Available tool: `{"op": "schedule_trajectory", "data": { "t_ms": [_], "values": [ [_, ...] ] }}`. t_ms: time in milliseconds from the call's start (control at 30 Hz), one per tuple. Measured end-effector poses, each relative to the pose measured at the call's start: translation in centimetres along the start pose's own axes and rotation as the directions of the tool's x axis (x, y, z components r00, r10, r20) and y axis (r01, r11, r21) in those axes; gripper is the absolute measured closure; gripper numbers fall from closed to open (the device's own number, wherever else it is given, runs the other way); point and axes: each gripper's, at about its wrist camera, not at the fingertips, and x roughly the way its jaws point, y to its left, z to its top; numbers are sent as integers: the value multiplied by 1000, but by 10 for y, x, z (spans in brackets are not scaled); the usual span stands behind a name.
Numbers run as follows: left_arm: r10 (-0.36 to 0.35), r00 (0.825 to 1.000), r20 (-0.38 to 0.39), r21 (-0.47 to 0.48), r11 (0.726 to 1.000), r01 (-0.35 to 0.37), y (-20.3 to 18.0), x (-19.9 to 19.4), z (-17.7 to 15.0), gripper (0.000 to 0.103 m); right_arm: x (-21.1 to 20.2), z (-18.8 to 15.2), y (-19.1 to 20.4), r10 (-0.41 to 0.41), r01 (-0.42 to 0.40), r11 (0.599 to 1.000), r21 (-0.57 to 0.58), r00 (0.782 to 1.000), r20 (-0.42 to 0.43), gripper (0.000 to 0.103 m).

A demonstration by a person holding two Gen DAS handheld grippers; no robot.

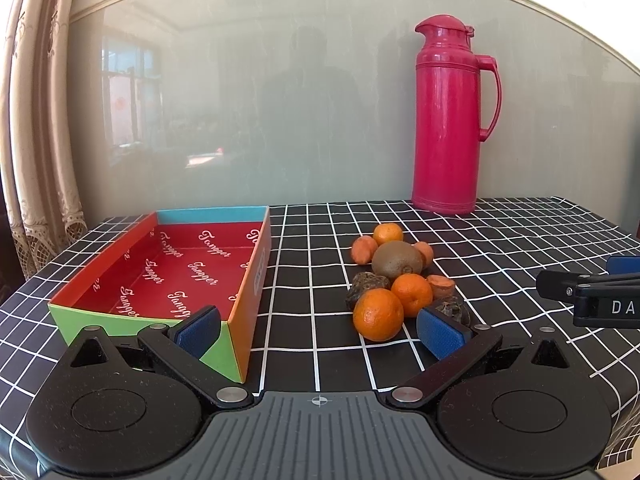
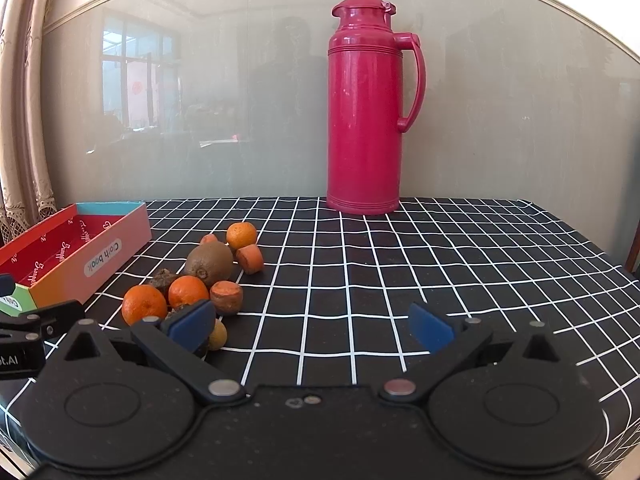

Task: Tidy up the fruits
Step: 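Move the left gripper toward the large orange in the fruit pile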

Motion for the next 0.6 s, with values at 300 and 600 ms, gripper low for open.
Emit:
{"op": "schedule_trajectory", "data": {
  "t_ms": [300,600],
  "values": [
    [-25,999,-36,-61,998,23,7,5,3,0,-2,0,-2,-3,3,1000,10,1000,3,0],
    [-18,999,-44,-59,998,16,3,8,3,0,-2,-1,-4,-12,12,1000,27,1000,4,0]
  ]
}}
